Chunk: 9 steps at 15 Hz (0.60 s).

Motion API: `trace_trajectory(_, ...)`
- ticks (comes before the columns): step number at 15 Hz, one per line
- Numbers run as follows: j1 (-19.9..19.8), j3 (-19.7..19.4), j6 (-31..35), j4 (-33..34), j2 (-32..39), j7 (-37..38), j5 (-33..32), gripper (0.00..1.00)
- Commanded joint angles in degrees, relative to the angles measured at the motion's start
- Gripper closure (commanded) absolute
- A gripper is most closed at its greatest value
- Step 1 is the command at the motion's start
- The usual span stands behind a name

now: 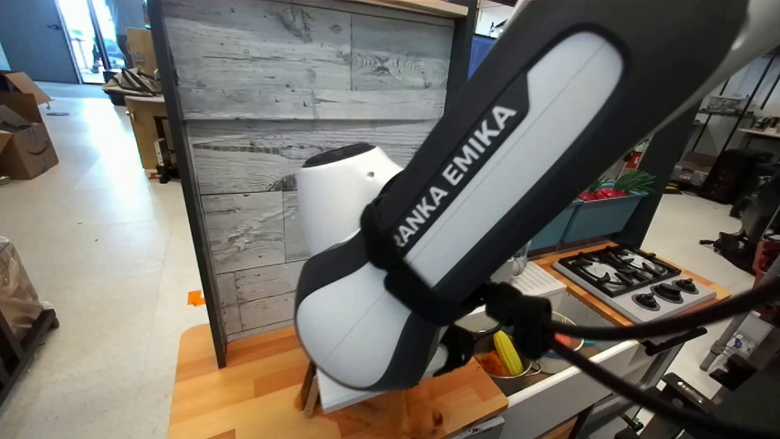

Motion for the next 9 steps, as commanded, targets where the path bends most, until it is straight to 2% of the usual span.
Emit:
trace_trajectory(1, 3.7, 3.3, 3.1, 8.4, 7.2, 0.0, -0.8, 0.00)
trace_trajectory(5, 8.7, 3.7, 3.4, 16.6, 11.8, -0.5, -0.6, 0.00)
trace_trajectory(7, 8.3, 3.6, 0.3, 17.1, 11.9, -1.8, -0.1, 0.00)
trace_trajectory(9, 7.4, 1.7, -2.3, 15.0, 11.1, -0.5, -0.1, 0.00)
